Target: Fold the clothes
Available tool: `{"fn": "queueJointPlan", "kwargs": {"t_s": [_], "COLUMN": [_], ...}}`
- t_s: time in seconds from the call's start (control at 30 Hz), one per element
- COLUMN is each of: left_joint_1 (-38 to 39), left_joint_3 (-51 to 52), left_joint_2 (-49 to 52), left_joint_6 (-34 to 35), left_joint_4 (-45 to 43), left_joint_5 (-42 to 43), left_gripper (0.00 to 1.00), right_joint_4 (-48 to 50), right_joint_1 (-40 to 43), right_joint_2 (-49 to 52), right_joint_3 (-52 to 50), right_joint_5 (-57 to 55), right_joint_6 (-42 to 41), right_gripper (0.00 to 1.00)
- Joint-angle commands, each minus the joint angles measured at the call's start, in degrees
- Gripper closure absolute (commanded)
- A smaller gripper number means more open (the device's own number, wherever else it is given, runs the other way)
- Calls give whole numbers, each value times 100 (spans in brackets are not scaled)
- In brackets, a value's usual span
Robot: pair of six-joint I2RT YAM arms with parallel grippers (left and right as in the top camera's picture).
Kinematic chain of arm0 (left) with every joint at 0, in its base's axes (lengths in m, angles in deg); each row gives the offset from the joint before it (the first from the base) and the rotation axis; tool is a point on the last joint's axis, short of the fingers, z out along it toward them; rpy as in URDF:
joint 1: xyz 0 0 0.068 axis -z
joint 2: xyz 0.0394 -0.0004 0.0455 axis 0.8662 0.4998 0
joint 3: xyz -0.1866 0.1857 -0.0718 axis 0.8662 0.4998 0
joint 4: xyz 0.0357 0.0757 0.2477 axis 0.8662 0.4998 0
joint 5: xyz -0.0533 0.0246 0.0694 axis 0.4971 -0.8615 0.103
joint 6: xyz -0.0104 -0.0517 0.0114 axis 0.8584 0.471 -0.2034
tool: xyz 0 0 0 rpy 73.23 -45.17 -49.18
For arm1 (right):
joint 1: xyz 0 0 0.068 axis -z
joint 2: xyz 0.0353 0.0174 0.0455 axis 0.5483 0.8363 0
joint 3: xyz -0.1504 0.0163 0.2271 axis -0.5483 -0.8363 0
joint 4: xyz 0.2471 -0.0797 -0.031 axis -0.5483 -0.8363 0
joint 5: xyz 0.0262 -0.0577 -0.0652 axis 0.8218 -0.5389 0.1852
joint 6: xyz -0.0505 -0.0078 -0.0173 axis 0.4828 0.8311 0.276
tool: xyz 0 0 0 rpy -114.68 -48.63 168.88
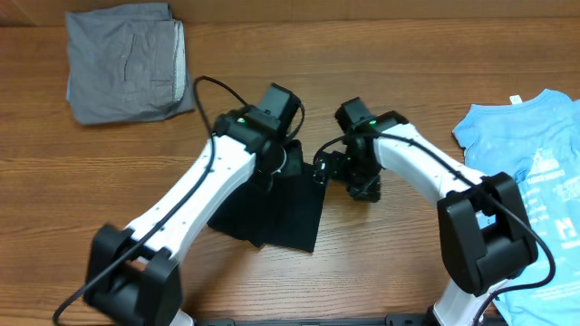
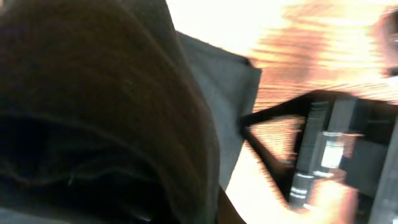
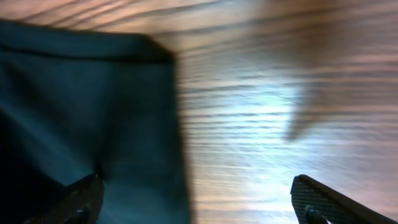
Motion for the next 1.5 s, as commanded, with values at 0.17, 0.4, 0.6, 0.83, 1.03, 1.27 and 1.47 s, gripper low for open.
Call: {"fn": "queueJointPlan", "kwargs": {"t_s": [0.17,0.4,0.6,0.83,1.03,1.27,1.47], "left_joint_1": [350,647,651,-33,-1331,-2135,-2142], "left_joint_3": [-50,-50,-437,-2251,-2616,-1847,-1213], "left_joint_2": [468,468,385,68,94,354,651], "left_joint_6": [138,133,-455,-918,-1604,-3084,-4157], "left_joint_4": [-52,-289,-184,1655,2385,2039,1532], "left_joint_5": [452,531,501,-654,-933,595,1891], "left_gripper": [73,16,25,21,26,30,26], "right_joint_4": [-944,-1974,-2428,-2422,-2350,-2334,-2339], "right_joint_1": [1161,2074,2308,2308,2308,2308,2308], "right_joint_2": [52,52,0,-2,-2,-2,0], "right_joint_3": [1252,2583,3080,3069,3069,3069,3069], "right_joint_5": [11,107,96,92,94,94,96], "right_joint_6": [693,1097,1241,1287,1287,1287,1370], "right_gripper": [0,0,0,0,0,0,0]}}
